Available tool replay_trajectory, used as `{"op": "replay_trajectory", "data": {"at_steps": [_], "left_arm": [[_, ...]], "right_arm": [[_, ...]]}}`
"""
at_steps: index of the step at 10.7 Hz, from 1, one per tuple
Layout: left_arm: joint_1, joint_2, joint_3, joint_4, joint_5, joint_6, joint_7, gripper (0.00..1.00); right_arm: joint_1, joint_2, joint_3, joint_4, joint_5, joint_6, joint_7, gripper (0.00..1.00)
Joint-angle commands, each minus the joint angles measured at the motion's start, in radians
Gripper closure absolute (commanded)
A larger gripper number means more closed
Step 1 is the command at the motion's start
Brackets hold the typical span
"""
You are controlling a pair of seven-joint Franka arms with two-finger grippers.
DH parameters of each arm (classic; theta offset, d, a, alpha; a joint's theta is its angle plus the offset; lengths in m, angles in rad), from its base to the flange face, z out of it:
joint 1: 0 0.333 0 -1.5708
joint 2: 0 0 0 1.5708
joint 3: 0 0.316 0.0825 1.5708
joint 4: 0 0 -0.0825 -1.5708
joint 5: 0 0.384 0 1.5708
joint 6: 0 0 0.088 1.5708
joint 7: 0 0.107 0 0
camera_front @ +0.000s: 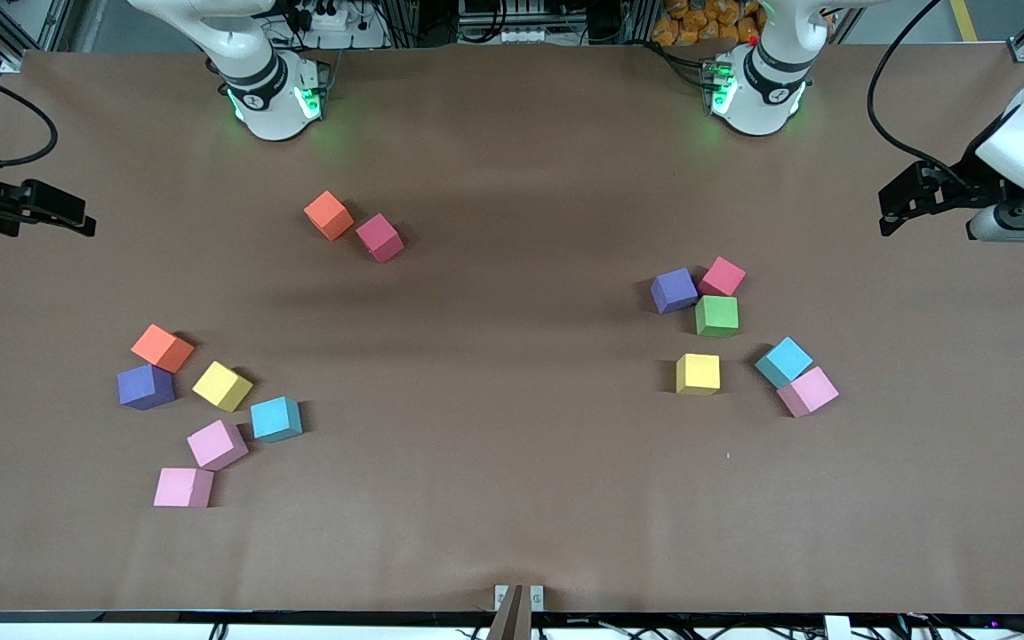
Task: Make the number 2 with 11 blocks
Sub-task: 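Reach the right gripper to cyan while the left gripper reaches blue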
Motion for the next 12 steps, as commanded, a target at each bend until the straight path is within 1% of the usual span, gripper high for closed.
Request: {"op": "replay_trajectory", "data": {"at_steps": [1,4,5,6,7,8,9,10,12], "left_arm": [[0.001,-0.001,0.006,0.001,0.017,-0.004,0.026,0.0],[-0.001,0.013,0.003,0.001,0.015,-0.001,0.009,0.0],[-0.004,0.015,0.002,-0.009,0.006,0.01,0.006,0.0],[-0.012,0.021,-0.009,-0.025,0.01,0.019,0.006,0.0],[-0.012,0.024,-0.032,-0.047,0.003,0.027,0.03,0.0],[-0.01,0.024,-0.081,-0.07,0.003,0.037,0.035,0.0],[-0.01,0.024,-0.125,-0.093,0.006,0.05,0.039,0.0],[-0.01,0.022,-0.162,-0.125,0.013,0.062,0.079,0.0],[-0.018,0.021,-0.19,-0.189,0.009,0.111,0.291,0.0]], "right_arm": [[-0.022,-0.021,0.017,-0.017,0.018,0.001,0.001,0.0],[-0.019,-0.019,0.017,-0.02,0.019,-0.002,0.001,0.0],[-0.015,-0.016,0.022,-0.035,0.034,-0.004,0.001,0.0],[-0.001,-0.016,0.022,-0.049,0.086,0.007,0.006,0.0],[0.025,-0.013,0.024,-0.061,0.091,0.03,0.007,0.0],[0.043,-0.007,0.025,-0.073,0.096,0.033,0.007,0.0],[0.057,-0.007,0.03,-0.115,0.106,0.065,0.007,0.0],[0.079,-0.007,0.031,-0.17,0.113,0.124,0.006,0.0],[0.106,0.01,0.03,-0.271,0.113,0.267,-0.006,0.0]]}}
